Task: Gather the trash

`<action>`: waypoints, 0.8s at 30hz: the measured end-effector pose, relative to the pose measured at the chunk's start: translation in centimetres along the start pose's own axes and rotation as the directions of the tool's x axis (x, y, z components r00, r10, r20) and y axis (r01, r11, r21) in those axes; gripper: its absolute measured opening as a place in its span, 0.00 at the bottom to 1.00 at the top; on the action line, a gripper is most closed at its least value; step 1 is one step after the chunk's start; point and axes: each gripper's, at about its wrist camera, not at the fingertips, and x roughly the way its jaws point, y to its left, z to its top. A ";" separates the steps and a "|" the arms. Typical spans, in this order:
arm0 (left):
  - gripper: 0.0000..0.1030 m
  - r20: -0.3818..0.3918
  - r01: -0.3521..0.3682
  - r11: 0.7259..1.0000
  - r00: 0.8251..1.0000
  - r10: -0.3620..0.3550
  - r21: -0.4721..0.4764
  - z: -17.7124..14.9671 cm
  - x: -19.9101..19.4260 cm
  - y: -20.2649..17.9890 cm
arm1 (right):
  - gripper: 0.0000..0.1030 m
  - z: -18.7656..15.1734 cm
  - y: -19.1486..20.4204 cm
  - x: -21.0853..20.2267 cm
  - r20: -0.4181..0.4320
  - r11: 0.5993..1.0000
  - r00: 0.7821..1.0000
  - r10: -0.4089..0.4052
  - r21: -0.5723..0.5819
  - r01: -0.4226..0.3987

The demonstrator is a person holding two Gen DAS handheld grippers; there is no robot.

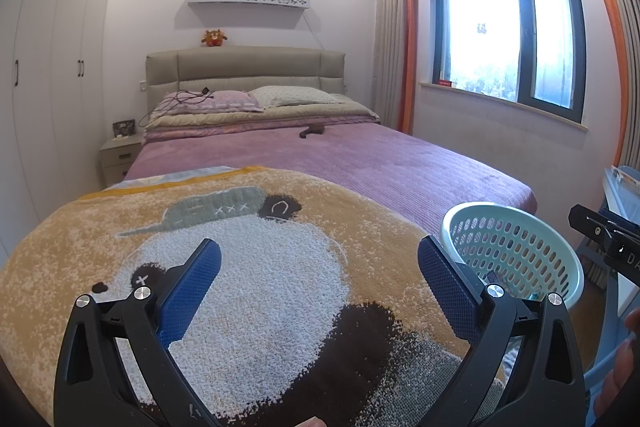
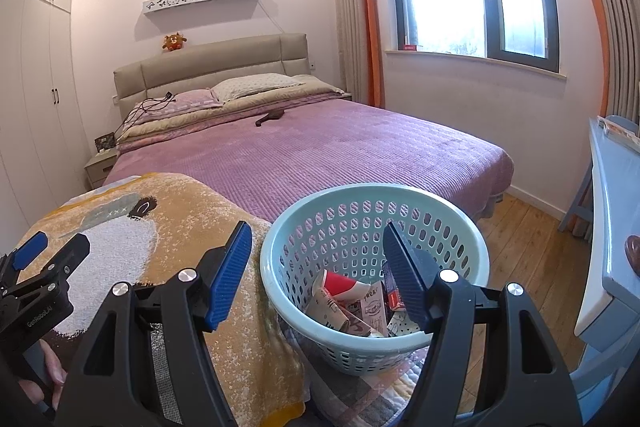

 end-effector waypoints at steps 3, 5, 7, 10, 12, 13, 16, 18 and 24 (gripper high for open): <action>0.93 -0.001 -0.001 1.000 1.000 0.001 -0.001 0.0 0.0 0.0 | 0.63 0.0 0.0 0.1 -0.001 1.000 1.000 0.000 0.000 0.000; 0.93 -0.004 -0.007 1.000 1.000 0.007 -0.003 0.0 0.1 0.0 | 0.63 0.0 0.0 0.1 -0.002 1.000 1.000 0.001 -0.001 -0.001; 0.93 -0.002 -0.009 1.000 1.000 0.009 -0.005 0.1 0.0 0.0 | 0.63 0.0 0.1 0.2 -0.005 1.000 1.000 0.002 -0.005 -0.002; 0.93 -0.002 -0.013 1.000 1.000 0.013 -0.006 0.1 0.0 0.1 | 0.63 0.0 0.3 0.2 -0.004 1.000 1.000 0.003 -0.012 -0.003; 0.93 -0.002 -0.015 1.000 1.000 0.015 -0.006 0.1 -0.1 0.1 | 0.63 -0.1 0.4 0.2 -0.004 1.000 1.000 0.003 -0.015 -0.004; 0.93 -0.001 -0.015 1.000 1.000 0.015 -0.005 0.1 -0.1 0.1 | 0.63 -0.1 0.4 0.2 -0.004 1.000 1.000 0.003 -0.016 -0.003; 0.93 0.001 -0.012 1.000 1.000 0.012 0.002 0.1 -0.2 -0.1 | 0.63 -0.1 0.4 0.2 -0.004 1.000 1.000 0.003 -0.015 -0.003; 0.93 0.001 -0.012 1.000 1.000 0.012 0.006 0.1 -0.2 -0.1 | 0.63 -0.1 0.4 0.3 -0.004 1.000 1.000 -0.001 -0.018 0.001; 0.93 0.002 -0.021 1.000 1.000 0.021 0.008 0.4 -0.3 -0.1 | 0.63 0.1 0.6 0.2 -0.001 1.000 1.000 -0.006 -0.022 0.006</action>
